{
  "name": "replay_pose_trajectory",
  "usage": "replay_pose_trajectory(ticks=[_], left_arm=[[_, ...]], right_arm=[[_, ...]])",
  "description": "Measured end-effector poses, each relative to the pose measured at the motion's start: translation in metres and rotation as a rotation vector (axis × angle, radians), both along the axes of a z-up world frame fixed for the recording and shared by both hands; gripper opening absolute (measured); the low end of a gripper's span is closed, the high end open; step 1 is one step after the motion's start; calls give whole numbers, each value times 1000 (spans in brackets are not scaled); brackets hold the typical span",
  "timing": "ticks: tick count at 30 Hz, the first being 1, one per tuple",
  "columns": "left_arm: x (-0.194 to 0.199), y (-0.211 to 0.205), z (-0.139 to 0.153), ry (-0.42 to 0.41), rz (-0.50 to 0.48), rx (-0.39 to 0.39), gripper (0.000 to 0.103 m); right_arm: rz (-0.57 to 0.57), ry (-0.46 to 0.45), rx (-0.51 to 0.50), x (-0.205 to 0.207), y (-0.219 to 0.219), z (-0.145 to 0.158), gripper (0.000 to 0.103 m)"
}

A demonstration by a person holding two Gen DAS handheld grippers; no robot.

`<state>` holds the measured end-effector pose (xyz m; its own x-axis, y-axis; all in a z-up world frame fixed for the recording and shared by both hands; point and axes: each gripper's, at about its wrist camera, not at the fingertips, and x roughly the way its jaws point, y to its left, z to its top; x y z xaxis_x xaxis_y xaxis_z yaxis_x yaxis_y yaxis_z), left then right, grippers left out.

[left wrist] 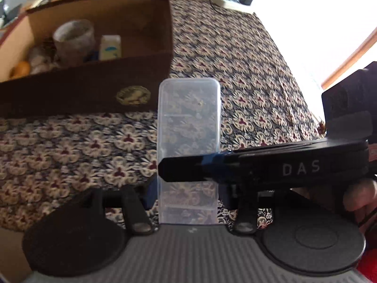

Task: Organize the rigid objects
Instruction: 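Lift the clear case with the right tool and carry it over the box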

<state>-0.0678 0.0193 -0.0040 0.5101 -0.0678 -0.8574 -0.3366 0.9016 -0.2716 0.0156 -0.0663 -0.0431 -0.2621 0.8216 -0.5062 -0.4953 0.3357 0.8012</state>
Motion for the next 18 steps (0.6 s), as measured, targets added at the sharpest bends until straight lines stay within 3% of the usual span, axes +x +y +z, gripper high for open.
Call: replay_pose_trajectory(ticks=[10,18], left_arm=[[-20,26,45,-69,47,87,48],[-7,73,62,-152,-29,109,48]], right_arm=[[46,-41,115,-2,32,38,16],[-41,-128,127,7,61,61,16]])
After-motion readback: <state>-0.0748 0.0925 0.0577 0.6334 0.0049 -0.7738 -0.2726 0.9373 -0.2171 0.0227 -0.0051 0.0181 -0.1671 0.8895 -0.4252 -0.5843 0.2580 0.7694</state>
